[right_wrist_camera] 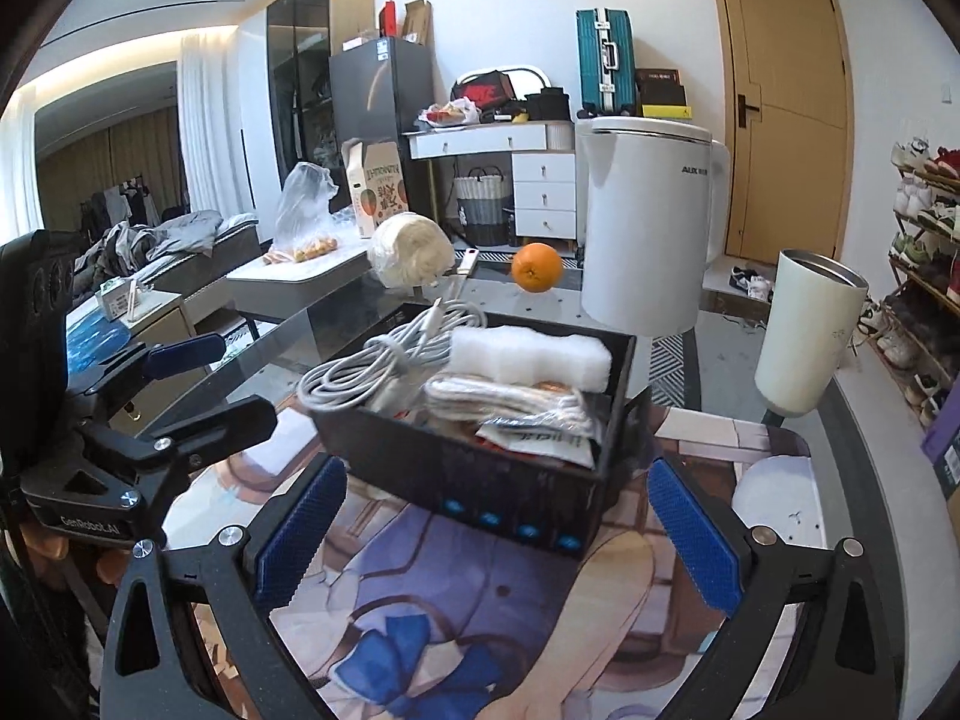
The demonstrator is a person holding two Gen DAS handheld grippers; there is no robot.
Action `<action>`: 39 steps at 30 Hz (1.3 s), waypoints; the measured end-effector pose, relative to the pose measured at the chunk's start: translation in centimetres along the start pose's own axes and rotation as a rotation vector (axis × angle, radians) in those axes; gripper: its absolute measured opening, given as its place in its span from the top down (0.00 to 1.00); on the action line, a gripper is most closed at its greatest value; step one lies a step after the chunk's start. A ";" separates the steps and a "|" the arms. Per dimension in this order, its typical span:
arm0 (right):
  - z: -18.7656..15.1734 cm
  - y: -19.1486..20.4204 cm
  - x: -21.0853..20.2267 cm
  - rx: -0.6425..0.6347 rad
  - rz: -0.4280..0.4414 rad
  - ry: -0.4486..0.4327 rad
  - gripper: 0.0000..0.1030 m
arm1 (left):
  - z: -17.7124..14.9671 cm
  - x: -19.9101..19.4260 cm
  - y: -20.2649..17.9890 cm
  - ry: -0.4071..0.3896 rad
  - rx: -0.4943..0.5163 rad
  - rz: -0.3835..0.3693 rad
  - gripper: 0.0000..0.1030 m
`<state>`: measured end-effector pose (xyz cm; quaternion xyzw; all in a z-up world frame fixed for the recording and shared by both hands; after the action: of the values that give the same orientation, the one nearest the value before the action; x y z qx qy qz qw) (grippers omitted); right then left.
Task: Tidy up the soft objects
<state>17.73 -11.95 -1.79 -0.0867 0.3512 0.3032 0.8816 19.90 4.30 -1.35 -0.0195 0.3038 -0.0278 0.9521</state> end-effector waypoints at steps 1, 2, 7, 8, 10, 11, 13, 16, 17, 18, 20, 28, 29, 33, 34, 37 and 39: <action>-0.3 0.3 -0.2 -0.004 -0.002 -0.010 0.01 | -0.3 -0.1 0.0 -0.002 -0.011 -0.003 0.00; -0.4 0.4 -0.4 -0.006 -0.005 -0.016 0.01 | -0.5 -0.1 0.0 -0.002 -0.019 -0.003 0.00; -1.3 1.1 -0.9 -0.019 -0.022 -0.046 0.01 | -1.2 -0.7 0.1 -0.030 -0.033 0.031 0.00; -1.2 1.1 -1.0 -0.020 -0.025 -0.055 0.01 | -1.2 -0.9 0.1 -0.038 -0.036 0.038 0.00; -1.3 1.1 -1.2 -0.018 -0.029 -0.070 0.01 | -1.0 -1.5 0.2 -0.061 -0.041 0.045 0.00; -1.4 1.1 -1.3 -0.017 -0.030 -0.074 0.01 | -1.0 -1.5 0.2 -0.065 -0.042 0.047 0.00; -1.5 1.1 -1.3 -0.018 -0.042 -0.082 0.01 | -1.1 -1.5 0.2 -0.059 -0.042 0.045 0.00; -1.5 1.0 -1.5 -0.007 -0.042 -0.088 0.01 | -1.2 -1.4 0.0 -0.055 -0.040 0.039 0.00; -1.4 0.8 -1.6 -0.002 -0.042 -0.095 0.01 | -1.2 -1.4 -0.1 -0.057 -0.037 0.044 0.00; -1.4 0.7 -1.6 -0.001 -0.040 -0.098 0.01 | -1.2 -1.4 -0.2 -0.060 -0.034 0.049 0.00; -1.5 0.7 -1.6 0.003 -0.041 -0.098 0.01 | -1.3 -1.3 -0.4 -0.058 -0.027 0.052 0.00; -1.6 0.0 -1.6 0.036 -0.036 -0.099 0.01 | -1.3 -1.4 -0.6 -0.061 -0.018 0.046 0.00; -1.6 -0.1 -1.7 0.038 -0.040 -0.101 0.01 | -1.3 -1.3 -0.6 -0.056 -0.018 0.047 0.00; -1.5 0.2 -1.8 0.020 -0.057 -0.110 0.01 | -1.4 -1.0 -0.7 -0.041 -0.019 0.040 0.00; -1.5 0.2 -1.8 0.019 -0.062 -0.110 0.01 | -1.4 -1.0 -0.7 -0.040 -0.020 0.039 0.00; -1.5 0.2 -1.8 0.021 -0.063 -0.109 0.01 | -1.4 -1.1 -0.6 -0.048 -0.021 0.039 0.00; -1.5 0.1 -1.7 0.025 -0.062 -0.109 0.01 | -1.3 -1.3 -0.7 -0.054 -0.020 0.040 0.00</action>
<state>15.85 -13.28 -1.74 -0.0697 0.3034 0.2756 0.9095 18.07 3.69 -1.65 -0.0237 0.2788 -0.0053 0.9600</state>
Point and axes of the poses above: each gripper's, at about its wrist camera, not at the fingertips, and x roughly the way its jaws point, y to its left, z to its top, the point moved 10 cm from there along x, roughly the way its jaws point, and after that the axes turned 8 degrees about y, right-handed, at the moved point
